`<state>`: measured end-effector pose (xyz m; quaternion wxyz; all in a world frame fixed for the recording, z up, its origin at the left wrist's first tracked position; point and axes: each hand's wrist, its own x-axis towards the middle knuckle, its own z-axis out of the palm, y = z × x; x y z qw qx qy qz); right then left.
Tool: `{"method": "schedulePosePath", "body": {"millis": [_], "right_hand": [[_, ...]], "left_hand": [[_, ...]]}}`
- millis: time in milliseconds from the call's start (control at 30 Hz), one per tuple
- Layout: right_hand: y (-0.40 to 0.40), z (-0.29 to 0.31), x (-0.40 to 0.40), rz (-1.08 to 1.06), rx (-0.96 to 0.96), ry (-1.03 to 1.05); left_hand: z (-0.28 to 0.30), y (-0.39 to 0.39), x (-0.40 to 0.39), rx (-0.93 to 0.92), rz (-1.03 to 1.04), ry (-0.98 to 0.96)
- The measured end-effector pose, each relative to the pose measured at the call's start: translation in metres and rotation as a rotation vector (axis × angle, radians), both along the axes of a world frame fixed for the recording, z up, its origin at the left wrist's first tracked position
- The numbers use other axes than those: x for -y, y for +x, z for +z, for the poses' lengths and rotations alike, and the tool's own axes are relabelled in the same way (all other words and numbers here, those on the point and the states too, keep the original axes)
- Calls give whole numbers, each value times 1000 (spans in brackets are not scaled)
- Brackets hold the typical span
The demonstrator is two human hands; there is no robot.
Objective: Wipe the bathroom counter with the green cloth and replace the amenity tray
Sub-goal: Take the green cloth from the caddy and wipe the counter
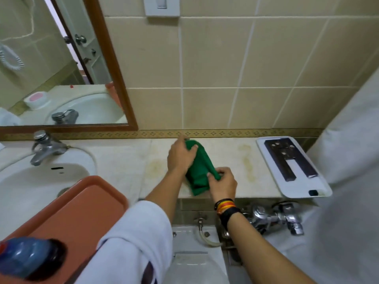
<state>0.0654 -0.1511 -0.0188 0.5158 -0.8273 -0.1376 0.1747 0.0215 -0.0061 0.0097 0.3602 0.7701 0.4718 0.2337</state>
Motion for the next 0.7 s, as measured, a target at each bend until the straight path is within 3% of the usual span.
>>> {"method": "schedulePosePath", "body": {"millis": [67, 133, 233, 367, 467, 567, 700], "right_hand": [[23, -16, 21, 88, 10, -296], [39, -23, 33, 135, 209, -460], [47, -21, 20, 267, 588, -392], [45, -57, -28, 708, 673, -495], [59, -83, -62, 670, 712, -547], [69, -85, -71, 641, 699, -562], [57, -86, 10, 452, 621, -601]], "left_hand": [[-31, 14, 21, -107, -113, 78], [-62, 20, 31, -203, -185, 222], [-88, 12, 27, -258, -203, 316], [-115, 2, 11, -161, -128, 237], [-125, 11, 0, -97, -53, 202], [-130, 17, -2, -231, -97, 255], [-131, 15, 1, -427, -135, 369]]}}
